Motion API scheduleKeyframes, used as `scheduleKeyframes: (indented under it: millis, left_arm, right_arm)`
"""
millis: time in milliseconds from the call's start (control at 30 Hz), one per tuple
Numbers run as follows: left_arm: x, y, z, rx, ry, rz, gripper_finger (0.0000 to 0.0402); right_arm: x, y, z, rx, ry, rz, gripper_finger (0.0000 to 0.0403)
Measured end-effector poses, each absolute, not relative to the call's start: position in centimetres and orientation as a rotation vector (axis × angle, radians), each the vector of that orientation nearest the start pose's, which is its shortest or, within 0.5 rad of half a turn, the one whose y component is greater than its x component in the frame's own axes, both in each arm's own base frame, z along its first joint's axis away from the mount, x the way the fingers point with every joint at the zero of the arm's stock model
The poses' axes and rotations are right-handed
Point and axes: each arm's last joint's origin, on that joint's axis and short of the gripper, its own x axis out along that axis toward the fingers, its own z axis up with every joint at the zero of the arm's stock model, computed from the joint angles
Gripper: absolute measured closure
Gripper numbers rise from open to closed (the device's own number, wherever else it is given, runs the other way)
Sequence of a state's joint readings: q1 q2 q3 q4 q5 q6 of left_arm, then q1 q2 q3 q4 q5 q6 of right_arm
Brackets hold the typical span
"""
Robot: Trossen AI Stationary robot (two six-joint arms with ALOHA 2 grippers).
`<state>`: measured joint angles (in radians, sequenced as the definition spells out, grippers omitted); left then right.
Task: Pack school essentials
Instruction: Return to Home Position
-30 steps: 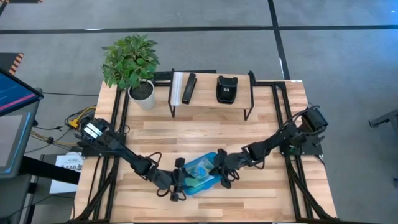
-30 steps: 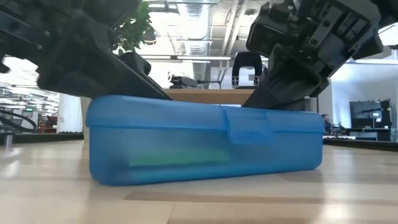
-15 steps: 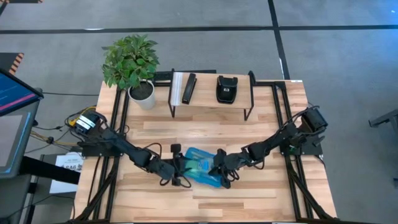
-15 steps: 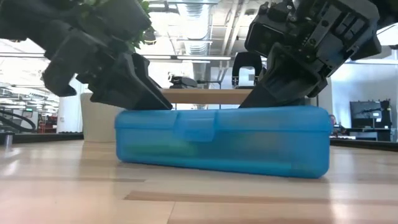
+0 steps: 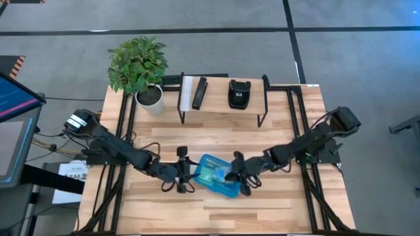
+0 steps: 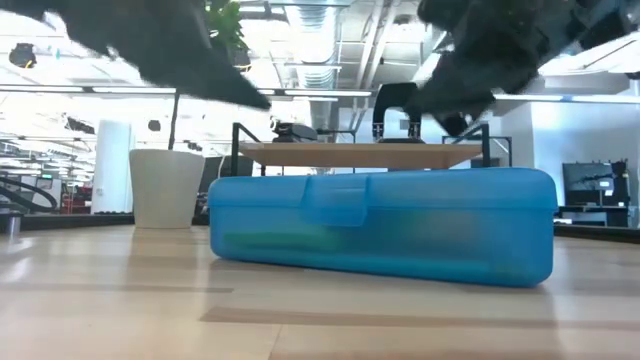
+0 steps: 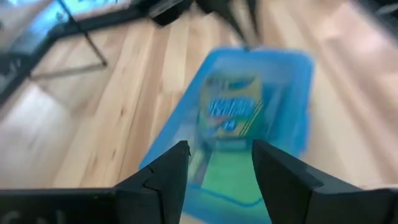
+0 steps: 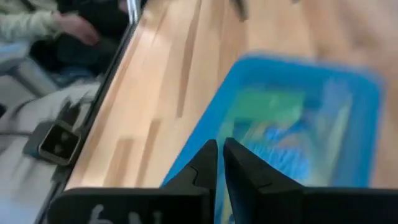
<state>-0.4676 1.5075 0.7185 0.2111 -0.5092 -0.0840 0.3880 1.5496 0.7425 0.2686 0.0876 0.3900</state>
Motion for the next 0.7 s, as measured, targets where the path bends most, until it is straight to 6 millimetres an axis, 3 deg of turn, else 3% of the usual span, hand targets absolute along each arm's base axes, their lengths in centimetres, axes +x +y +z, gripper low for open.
scheduleKeyframes:
  millis: [167,367,567,700]
  left_arm:
    - [25.1,-12.6,21.8,0.182,0.395,-0.034,0.0275]
    - [21.9,-11.3,23.1,0.108,0.293,-0.061,0.0389]
    - [18.9,-9.4,22.4,0.033,0.111,-0.056,0.0400]
    - [17.4,-7.7,22.3,0.023,-0.047,-0.076,0.0401]
  right_arm:
    - [27.6,11.2,21.7,0.130,0.429,0.170,0.0353]
    - [26.4,9.6,24.9,-0.007,0.314,0.141,0.0353]
    - [24.8,6.7,26.1,-0.036,0.312,0.062,0.0353]
    - [22.6,4.6,25.4,-0.018,0.256,0.004,0.0355]
